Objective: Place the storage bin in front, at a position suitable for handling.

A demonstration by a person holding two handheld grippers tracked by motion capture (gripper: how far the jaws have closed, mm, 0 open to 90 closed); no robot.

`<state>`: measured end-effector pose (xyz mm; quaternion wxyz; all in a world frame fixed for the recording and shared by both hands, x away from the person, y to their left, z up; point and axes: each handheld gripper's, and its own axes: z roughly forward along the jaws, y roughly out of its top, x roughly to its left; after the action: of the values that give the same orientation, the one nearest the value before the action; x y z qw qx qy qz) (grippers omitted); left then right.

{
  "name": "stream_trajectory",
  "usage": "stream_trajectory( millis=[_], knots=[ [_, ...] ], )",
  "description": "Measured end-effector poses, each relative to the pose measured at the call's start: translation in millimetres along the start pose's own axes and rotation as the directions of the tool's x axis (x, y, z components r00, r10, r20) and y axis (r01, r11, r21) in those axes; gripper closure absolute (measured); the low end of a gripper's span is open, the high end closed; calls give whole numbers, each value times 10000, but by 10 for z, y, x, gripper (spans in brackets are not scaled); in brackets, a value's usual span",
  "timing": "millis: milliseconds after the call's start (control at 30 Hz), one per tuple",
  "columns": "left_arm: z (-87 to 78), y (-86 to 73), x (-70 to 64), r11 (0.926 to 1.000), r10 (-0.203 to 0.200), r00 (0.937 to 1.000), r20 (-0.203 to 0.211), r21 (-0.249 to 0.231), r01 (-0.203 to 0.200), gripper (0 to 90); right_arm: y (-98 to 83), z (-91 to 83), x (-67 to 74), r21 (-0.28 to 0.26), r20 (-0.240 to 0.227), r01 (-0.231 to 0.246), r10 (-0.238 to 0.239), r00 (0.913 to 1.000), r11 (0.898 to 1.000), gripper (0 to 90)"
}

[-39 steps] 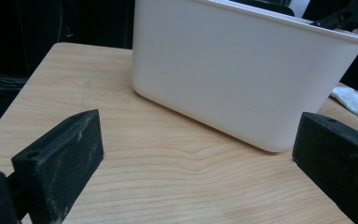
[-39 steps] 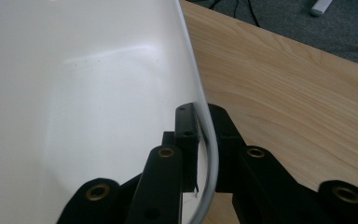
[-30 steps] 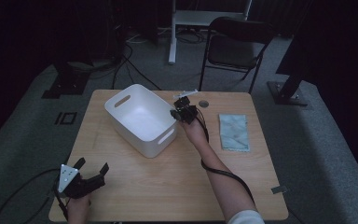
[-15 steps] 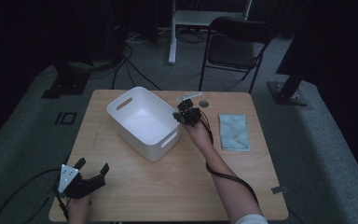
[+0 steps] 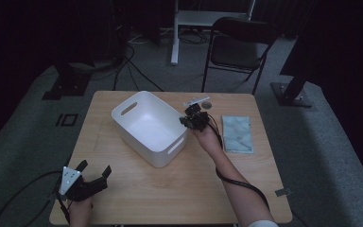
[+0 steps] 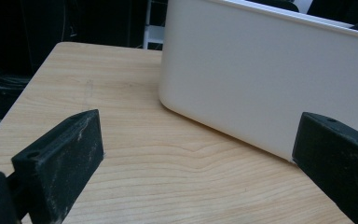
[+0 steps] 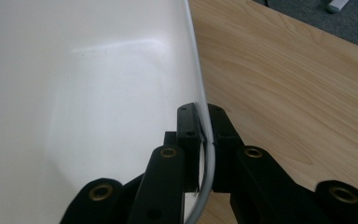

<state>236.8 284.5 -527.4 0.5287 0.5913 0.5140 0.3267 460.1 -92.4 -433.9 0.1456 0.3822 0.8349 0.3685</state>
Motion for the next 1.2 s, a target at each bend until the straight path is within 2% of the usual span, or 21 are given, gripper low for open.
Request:
stream_trajectory(
  millis=[667, 1200],
  knots=[
    [4, -4, -16, 10000, 18, 10000, -4, 17, -18, 23, -241, -276, -56, 87, -243, 345, -343, 9991, 9994, 858],
    [22, -15, -36, 9998, 57, 10000, 51, 169, -58, 23, -431, -484, -132, 176, -370, 407, -400, 9985, 9990, 857]
  ],
)
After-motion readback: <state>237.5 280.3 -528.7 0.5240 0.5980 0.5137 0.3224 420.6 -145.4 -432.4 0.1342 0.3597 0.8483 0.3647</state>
